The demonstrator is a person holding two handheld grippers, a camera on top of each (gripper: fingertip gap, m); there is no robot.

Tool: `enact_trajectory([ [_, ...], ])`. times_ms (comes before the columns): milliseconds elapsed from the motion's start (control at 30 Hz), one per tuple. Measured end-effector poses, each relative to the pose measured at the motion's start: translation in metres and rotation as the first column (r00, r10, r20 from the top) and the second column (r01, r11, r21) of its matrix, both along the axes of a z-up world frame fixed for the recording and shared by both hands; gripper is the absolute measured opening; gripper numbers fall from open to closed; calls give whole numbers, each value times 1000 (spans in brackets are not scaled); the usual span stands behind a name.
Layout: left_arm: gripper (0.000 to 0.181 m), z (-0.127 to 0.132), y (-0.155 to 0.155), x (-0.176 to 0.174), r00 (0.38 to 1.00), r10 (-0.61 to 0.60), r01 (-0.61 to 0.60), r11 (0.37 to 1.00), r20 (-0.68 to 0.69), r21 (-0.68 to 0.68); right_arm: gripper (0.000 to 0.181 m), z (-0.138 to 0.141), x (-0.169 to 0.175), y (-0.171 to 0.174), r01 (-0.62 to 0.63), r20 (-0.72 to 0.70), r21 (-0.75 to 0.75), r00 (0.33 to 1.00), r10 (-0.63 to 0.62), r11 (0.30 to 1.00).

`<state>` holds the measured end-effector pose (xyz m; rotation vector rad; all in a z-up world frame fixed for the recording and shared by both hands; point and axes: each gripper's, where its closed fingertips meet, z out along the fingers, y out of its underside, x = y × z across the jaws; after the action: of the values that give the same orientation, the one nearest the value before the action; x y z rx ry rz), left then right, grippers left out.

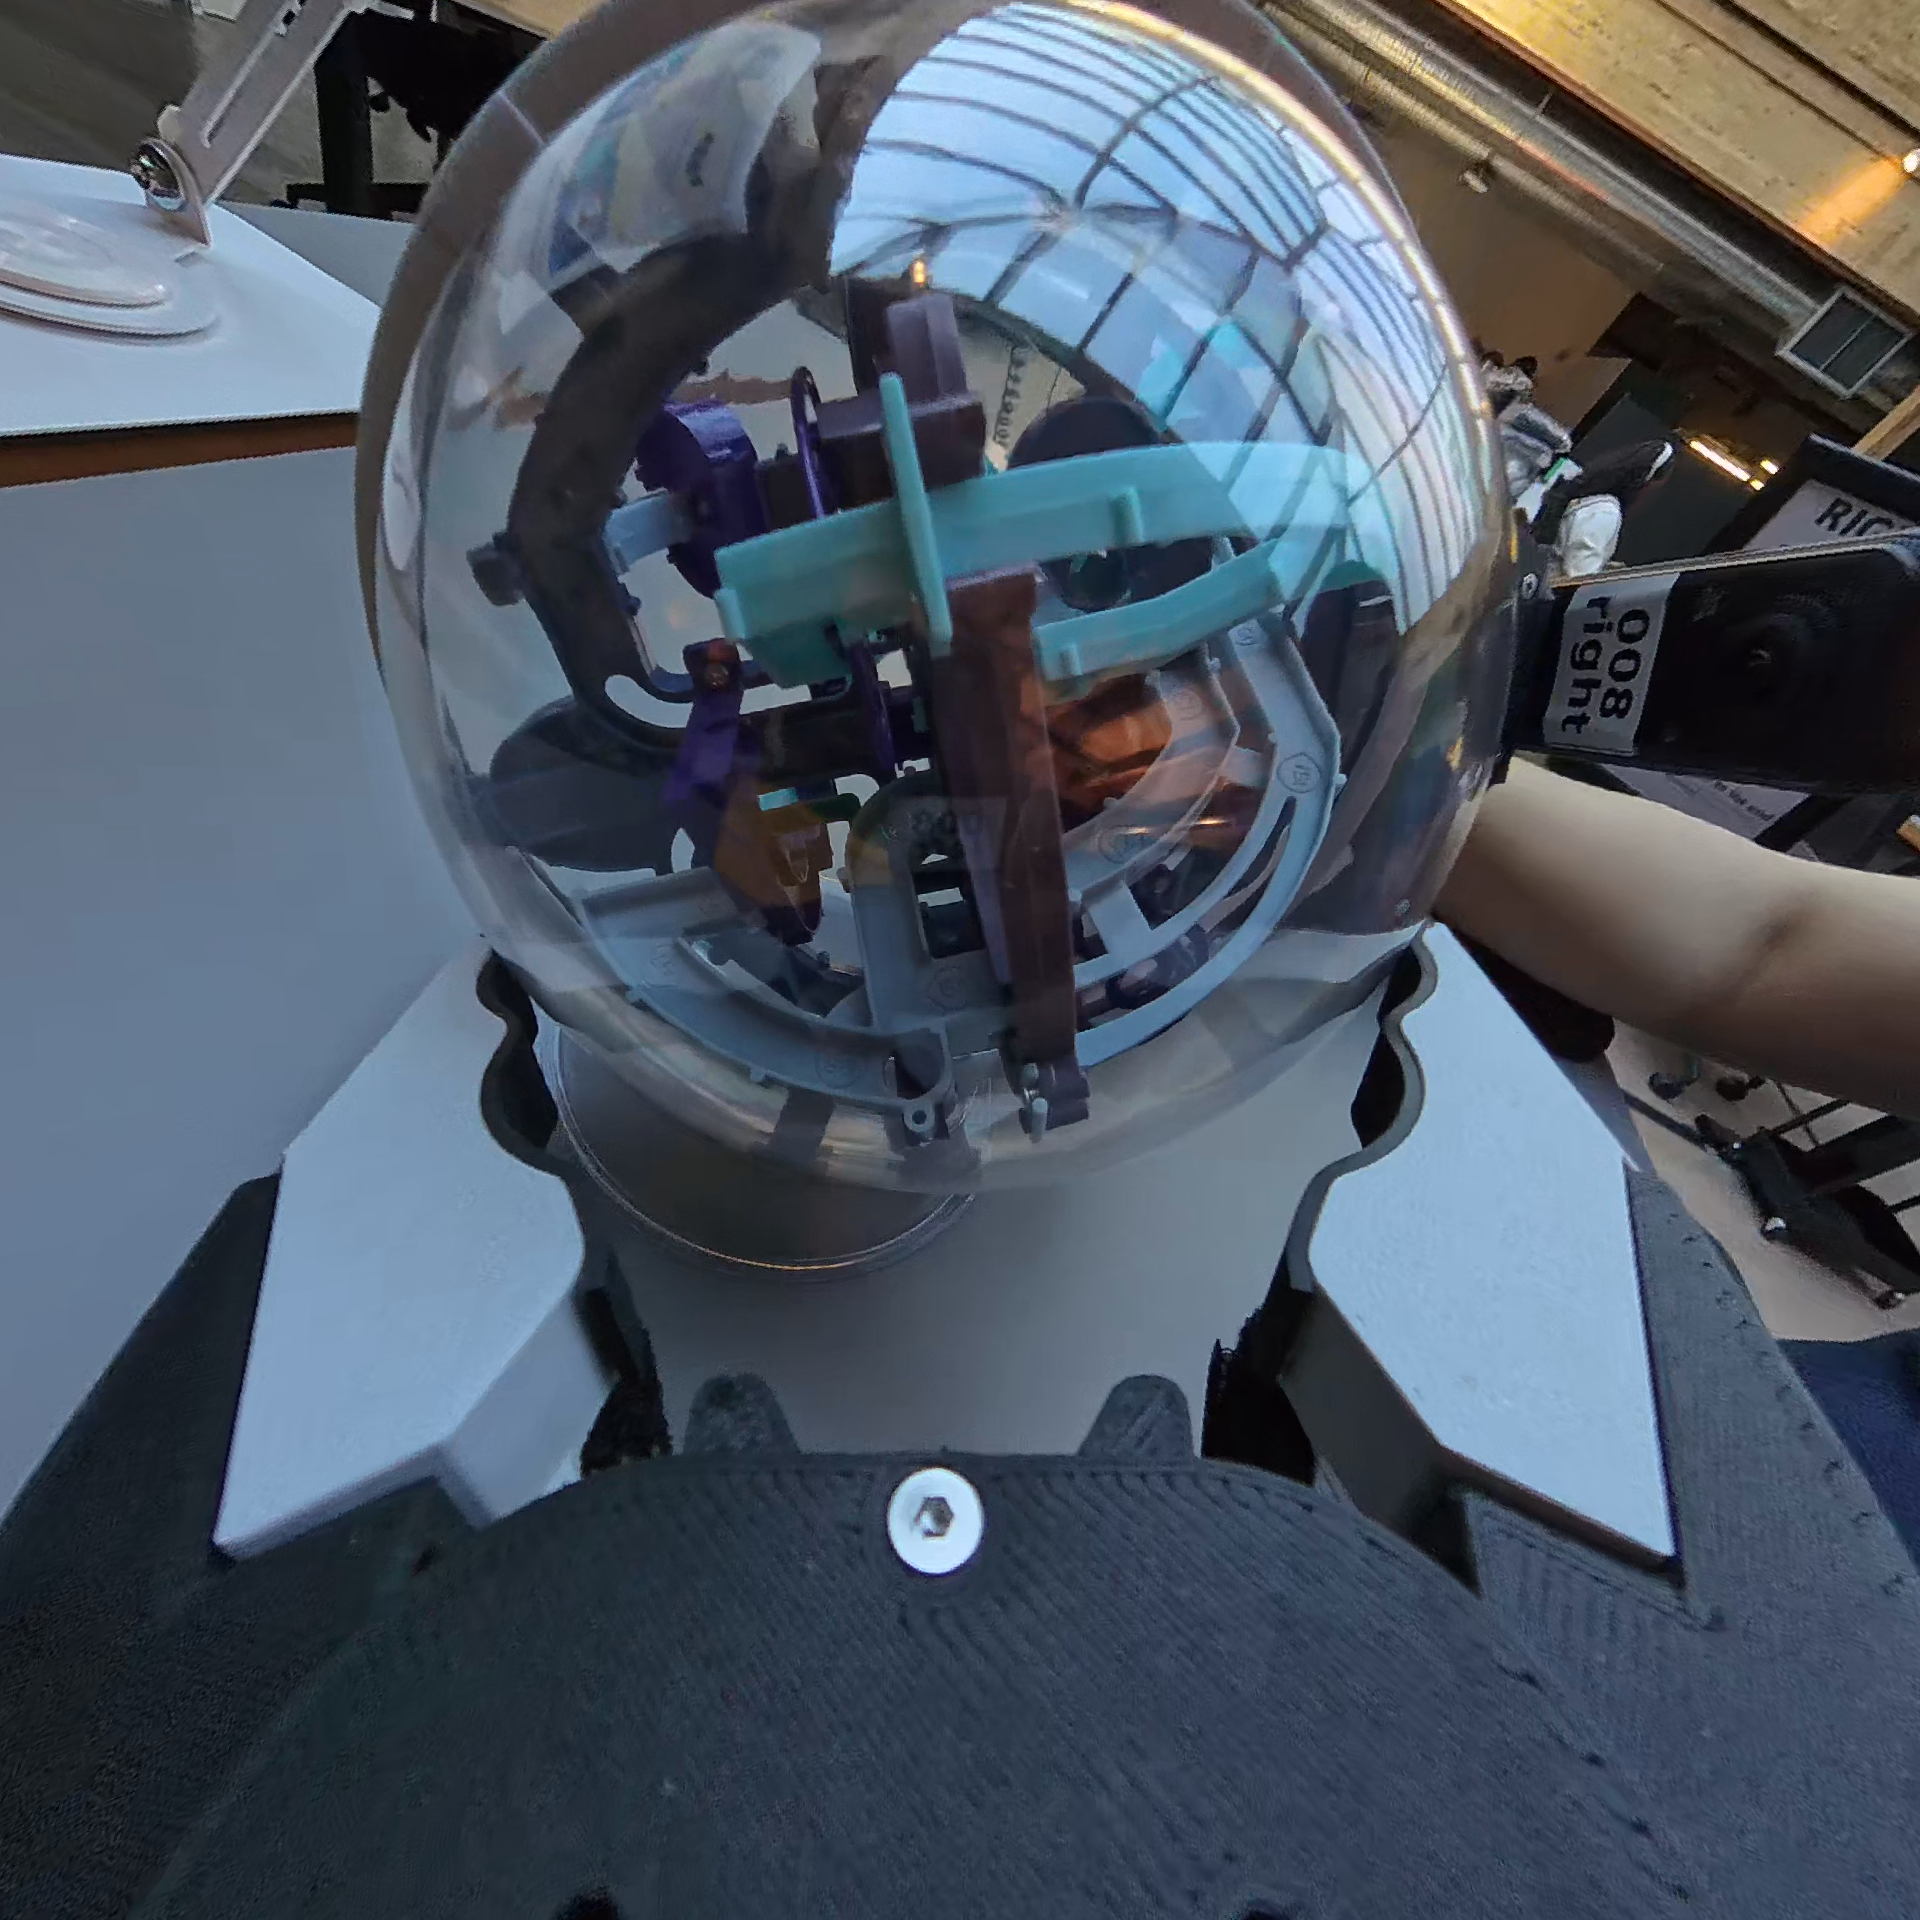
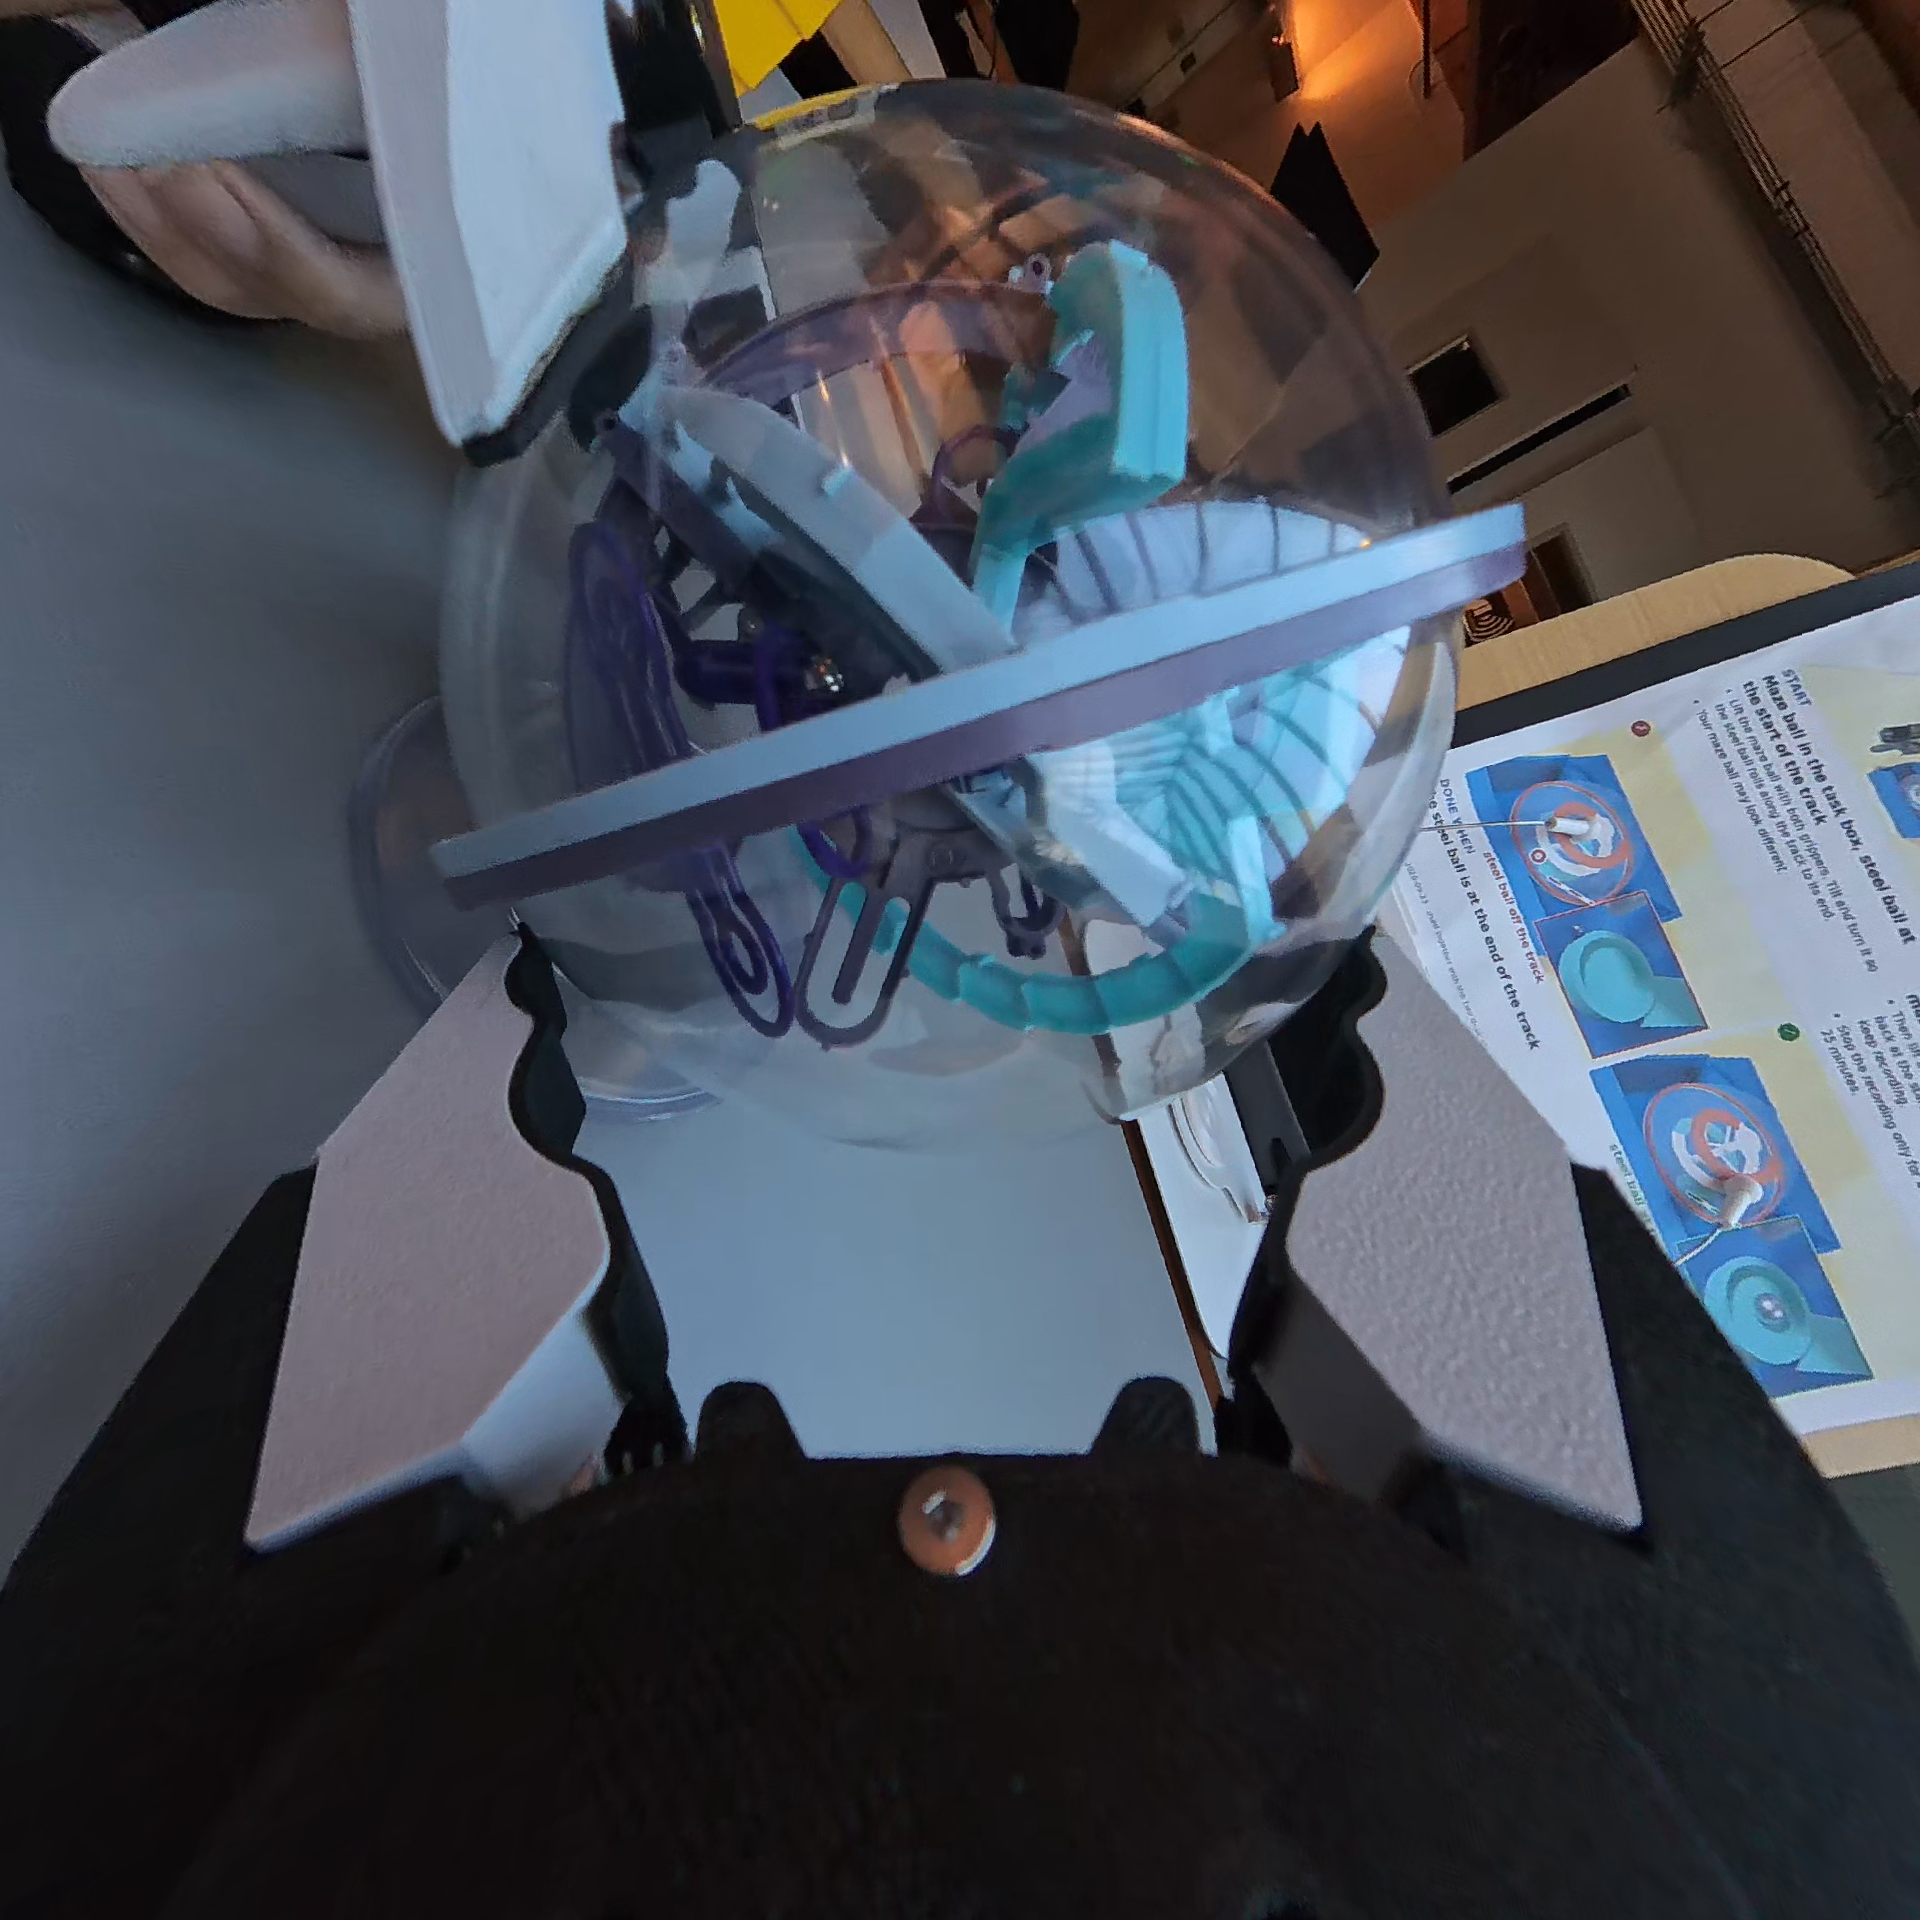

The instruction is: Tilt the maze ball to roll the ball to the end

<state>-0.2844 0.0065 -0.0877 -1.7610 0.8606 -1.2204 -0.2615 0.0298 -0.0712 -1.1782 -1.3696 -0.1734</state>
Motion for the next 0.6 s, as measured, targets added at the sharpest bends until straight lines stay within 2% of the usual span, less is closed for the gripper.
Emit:
enact_trajectory([
  [333,152,-13,1,0,989,27,-11,993,-143,115,144,-2,2,0,2,-22,-23,1000,-3,1000],
  [600,154,-13,4,-1,985,63,-39,988,-159,152,143,-1,0,-1,-11,-37,-33,999,10,999],
])
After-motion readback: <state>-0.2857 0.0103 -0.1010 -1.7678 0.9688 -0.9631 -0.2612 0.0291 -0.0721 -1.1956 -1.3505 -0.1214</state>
